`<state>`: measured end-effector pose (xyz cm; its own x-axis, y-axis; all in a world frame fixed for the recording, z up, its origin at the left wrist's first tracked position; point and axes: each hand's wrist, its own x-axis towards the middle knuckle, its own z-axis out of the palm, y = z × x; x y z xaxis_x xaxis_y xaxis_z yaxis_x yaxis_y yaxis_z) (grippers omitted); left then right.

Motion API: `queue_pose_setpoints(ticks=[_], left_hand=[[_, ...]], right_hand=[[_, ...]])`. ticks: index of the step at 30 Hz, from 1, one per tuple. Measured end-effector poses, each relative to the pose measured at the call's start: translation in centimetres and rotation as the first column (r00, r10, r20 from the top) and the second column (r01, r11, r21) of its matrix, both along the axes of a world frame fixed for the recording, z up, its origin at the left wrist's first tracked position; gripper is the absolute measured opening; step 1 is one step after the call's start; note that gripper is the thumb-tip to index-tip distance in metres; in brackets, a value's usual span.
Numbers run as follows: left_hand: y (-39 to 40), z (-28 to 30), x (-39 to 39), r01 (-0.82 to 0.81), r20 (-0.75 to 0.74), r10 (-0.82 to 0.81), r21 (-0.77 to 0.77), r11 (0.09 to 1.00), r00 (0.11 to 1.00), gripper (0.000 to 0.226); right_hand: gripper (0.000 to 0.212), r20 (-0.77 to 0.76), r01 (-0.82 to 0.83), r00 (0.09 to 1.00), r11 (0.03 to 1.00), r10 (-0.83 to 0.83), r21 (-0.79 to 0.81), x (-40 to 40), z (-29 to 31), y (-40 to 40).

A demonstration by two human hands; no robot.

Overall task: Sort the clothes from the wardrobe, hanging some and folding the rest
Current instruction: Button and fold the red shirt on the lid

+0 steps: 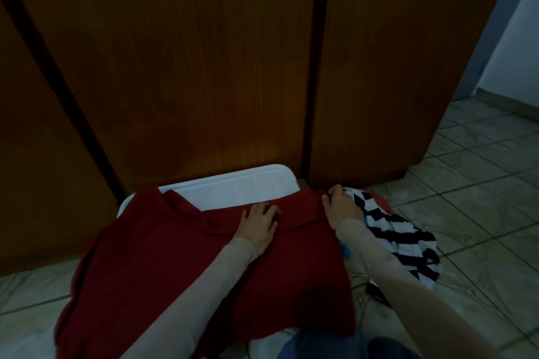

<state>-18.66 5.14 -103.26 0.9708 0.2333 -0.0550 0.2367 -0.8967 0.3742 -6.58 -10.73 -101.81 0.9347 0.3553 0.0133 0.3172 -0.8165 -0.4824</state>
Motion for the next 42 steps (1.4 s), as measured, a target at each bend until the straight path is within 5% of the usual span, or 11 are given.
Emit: queue_pose_setpoints(ticks=[8,12,15,23,26,33,38,42], left_hand=[[-2.2,-0.5,2.3,0.100,0.098,-0.097,-0.031,0.994,0.990,0.060],[-2.9,-0.9,3.3,0.125,0.107,-0.121,-0.029,0.992,0.987,0.069],[-2.8,-1.2,3.9,0.135,0.082,-0.133,-0.020,0.991,0.988,0.068],[-2.6,-1.8,4.1,0.125,0.118,-0.120,-0.036,0.991,0.986,0.065],[-2.5,-1.8,4.0,0.121,0.137,-0.113,-0.054,0.991,0.984,0.065],[-2.5,-1.8,3.9,0.116,0.148,-0.108,-0.046,0.992,0.983,0.065],[-2.5,-1.9,3.9,0.111,0.155,-0.104,-0.041,0.993,0.982,0.066],[-2.5,-1.9,3.9,0.113,0.154,-0.105,-0.043,0.993,0.982,0.066]], right_hand=[[0.040,-0.173,0.050,0.984,0.999,-0.053,-0.020,2.9,-0.1,1.1],[0.031,-0.273,0.139,0.959,0.969,-0.080,0.203,3.9,-1.2,1.2],[0.032,-0.476,0.235,0.878,0.907,-0.044,0.350,4.4,-1.4,0.9],[0.044,-0.705,0.346,0.695,0.792,0.143,0.502,5.0,-2.0,0.9],[0.052,-0.740,0.405,0.648,0.741,0.181,0.535,4.9,-2.2,0.9],[0.040,-0.688,0.379,0.722,0.792,0.070,0.478,6.0,-2.4,0.0],[0.036,-0.818,0.534,0.563,0.703,0.119,0.469,6.6,-2.5,-0.4],[0.042,-0.769,0.492,0.628,0.705,0.119,0.511,6.1,-1.8,0.2]])
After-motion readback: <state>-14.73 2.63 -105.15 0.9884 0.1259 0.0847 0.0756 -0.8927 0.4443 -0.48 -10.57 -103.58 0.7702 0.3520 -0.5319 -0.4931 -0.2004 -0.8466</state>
